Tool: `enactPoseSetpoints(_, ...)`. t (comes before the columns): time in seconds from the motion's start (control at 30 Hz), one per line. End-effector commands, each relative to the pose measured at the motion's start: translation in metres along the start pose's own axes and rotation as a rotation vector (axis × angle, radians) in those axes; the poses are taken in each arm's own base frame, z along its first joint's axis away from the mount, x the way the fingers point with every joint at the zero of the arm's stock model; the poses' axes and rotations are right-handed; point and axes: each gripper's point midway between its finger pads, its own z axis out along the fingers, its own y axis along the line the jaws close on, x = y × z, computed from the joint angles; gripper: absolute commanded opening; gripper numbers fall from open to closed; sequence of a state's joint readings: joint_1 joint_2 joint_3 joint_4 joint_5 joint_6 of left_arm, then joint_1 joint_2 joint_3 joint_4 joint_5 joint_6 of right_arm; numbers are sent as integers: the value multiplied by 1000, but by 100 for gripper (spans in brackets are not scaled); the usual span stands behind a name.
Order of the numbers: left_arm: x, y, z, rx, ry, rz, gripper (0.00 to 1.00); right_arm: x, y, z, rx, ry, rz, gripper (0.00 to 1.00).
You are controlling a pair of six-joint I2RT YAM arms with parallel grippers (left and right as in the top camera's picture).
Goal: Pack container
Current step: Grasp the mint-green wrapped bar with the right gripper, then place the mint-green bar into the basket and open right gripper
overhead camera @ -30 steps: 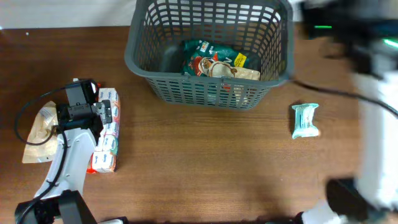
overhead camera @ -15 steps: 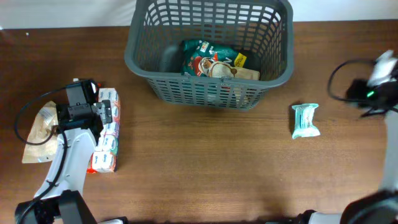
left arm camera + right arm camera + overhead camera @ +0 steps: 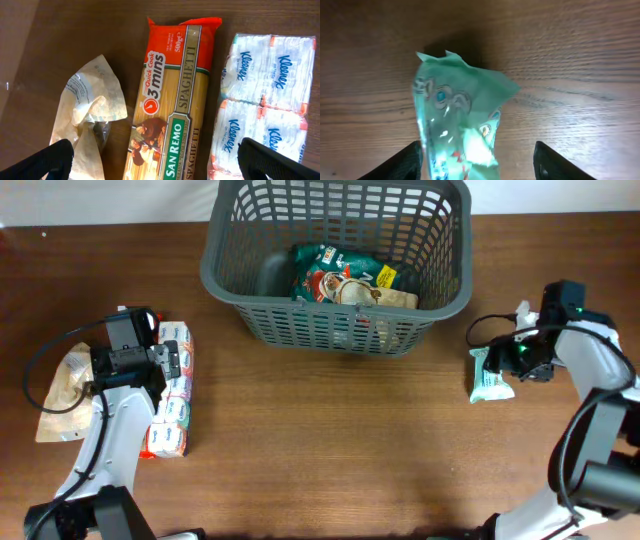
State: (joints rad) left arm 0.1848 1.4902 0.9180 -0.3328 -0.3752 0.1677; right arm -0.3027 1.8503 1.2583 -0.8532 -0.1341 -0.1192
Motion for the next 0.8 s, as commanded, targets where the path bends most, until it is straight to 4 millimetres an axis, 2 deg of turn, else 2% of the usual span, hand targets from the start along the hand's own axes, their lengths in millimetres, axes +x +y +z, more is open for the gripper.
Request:
enactPoseSetpoints(0.0,-5,5,-4,-12,-15,2,99,7,6,20,-25,51,-33,70)
enactPoseSetpoints(0.1,-5,5,-4,-12,-15,3,99,13,14,35,-37,96,-49,65)
enactPoseSetpoints(0.13,-5,5,-4,-12,-15,3,99,14,17,40,-39,108,-58,56)
enactPoseSetpoints(0.2,-5,5,-4,-12,-15,3,99,15,20,44,-40,118,-67,26)
enactPoseSetpoints(0.27,-5,5,-4,-12,-15,2,99,14,23,46,-40,117,-64,4)
enactPoseSetpoints(0.37,-5,5,-4,-12,-15,3,99,7,20,40,-37,94,-40,3)
enactPoseSetpoints(0.43,-5,5,-4,-12,-15,2,99,-2,17,28,-33,69,-28,4)
enactPoseSetpoints(0.53,-5,5,-4,-12,-15,3,99,-25,8,-9,-22,-4,-5,4)
enactPoseSetpoints(0.6,-5,5,-4,-12,-15,2,99,-47,3,-48,-12,-83,21,4)
enactPoseSetpoints(0.63,-5,5,-4,-12,-15,2,99,-58,2,-71,-5,-131,25,4)
enactPoseSetpoints(0.7,-5,5,-4,-12,-15,3,99,-81,3,-130,7,-253,32,4)
enactPoseSetpoints(0.73,-5,5,-4,-12,-15,2,99,-88,5,-151,12,-299,25,4)
enactPoseSetpoints(0.77,-5,5,-4,-12,-15,3,99,-97,10,-182,18,-368,12,4)
